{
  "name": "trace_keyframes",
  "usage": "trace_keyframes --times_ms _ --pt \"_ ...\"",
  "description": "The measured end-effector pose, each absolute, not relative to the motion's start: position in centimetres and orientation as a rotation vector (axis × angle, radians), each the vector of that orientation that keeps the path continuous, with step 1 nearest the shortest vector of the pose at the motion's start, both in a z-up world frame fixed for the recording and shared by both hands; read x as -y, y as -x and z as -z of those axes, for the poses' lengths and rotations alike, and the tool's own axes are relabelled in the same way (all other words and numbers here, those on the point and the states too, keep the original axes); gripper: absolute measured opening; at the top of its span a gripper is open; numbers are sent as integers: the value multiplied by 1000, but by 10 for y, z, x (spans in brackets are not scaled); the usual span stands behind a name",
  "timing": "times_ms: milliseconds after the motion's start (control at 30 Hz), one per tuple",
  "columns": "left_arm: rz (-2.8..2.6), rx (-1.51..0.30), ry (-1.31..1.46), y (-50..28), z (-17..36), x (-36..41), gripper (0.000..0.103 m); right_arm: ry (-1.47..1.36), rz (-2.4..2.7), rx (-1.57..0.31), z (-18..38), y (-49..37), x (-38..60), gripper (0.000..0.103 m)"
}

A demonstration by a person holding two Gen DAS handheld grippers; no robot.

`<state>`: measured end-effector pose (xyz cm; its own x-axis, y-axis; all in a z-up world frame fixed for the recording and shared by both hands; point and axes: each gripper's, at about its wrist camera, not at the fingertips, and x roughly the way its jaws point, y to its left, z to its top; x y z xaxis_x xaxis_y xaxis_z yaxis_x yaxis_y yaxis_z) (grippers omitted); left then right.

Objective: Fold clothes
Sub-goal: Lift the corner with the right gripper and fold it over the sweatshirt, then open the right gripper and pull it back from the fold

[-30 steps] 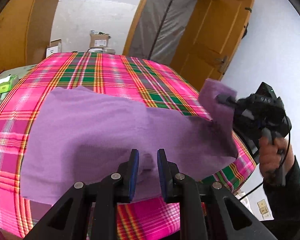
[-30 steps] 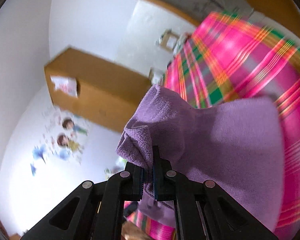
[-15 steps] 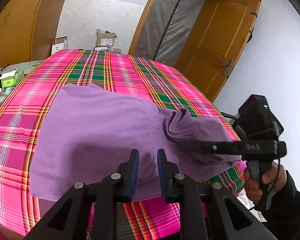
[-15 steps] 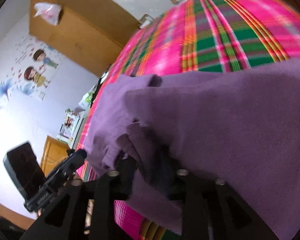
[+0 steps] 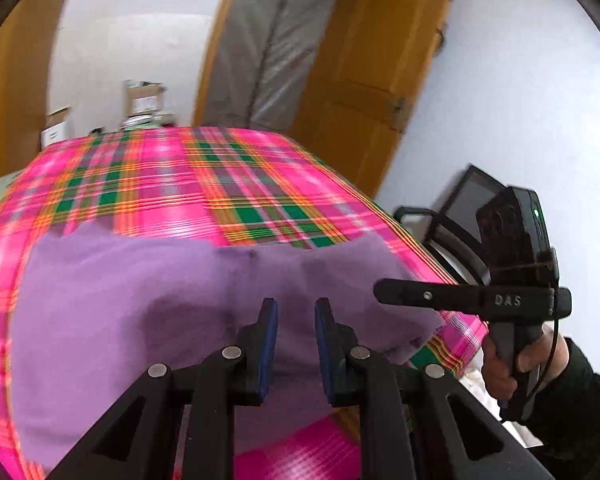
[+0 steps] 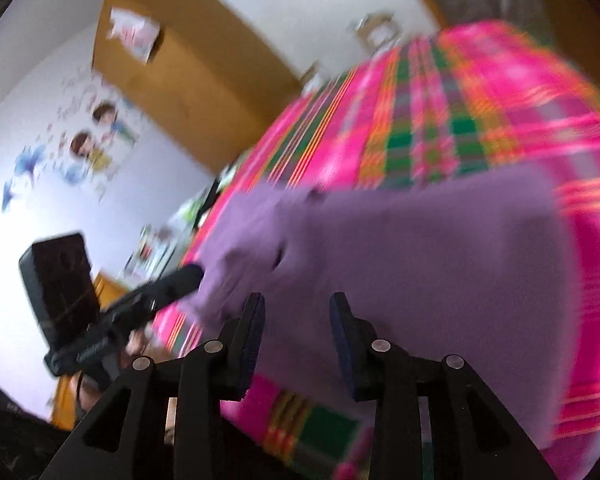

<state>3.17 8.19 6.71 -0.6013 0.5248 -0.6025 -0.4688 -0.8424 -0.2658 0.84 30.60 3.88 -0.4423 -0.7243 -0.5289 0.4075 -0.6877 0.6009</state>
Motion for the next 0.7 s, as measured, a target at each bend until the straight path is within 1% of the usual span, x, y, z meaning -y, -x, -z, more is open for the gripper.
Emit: trace_keyframes --times_ms 100,167,267,333,400,433,467,600,700 --pt "-2373 36 1027 -20 -49 -104 20 -1081 2206 528 -28 -5 -326 36" --pt "-2352 30 1104 -18 -32 -106 20 -1120 2235 561 -13 -5 -346 35" --pt "-2325 96 1135 -26 -16 -97 20 -1124 2254 692 4 -7 -377 26" --pt "-2323 103 1143 -33 -15 -94 20 -1118 2261 744 7 -7 -390 20" --pt "-2323 90 1156 -37 -16 -95 20 -1100 2293 729 1 -7 -393 21" --pt "-2320 79 1171 -37 -17 -98 20 -1080 2302 719 -5 -5 -392 25" --pt "-2323 79 1154 -35 -22 -99 20 -1055 2305 710 -11 -1 -390 26" --pt "-2335 80 1079 -28 -44 -106 20 -1005 2317 695 -27 22 -388 26" --pt "-2369 58 1025 -10 -58 -115 20 -1059 2330 739 -18 52 -385 26"
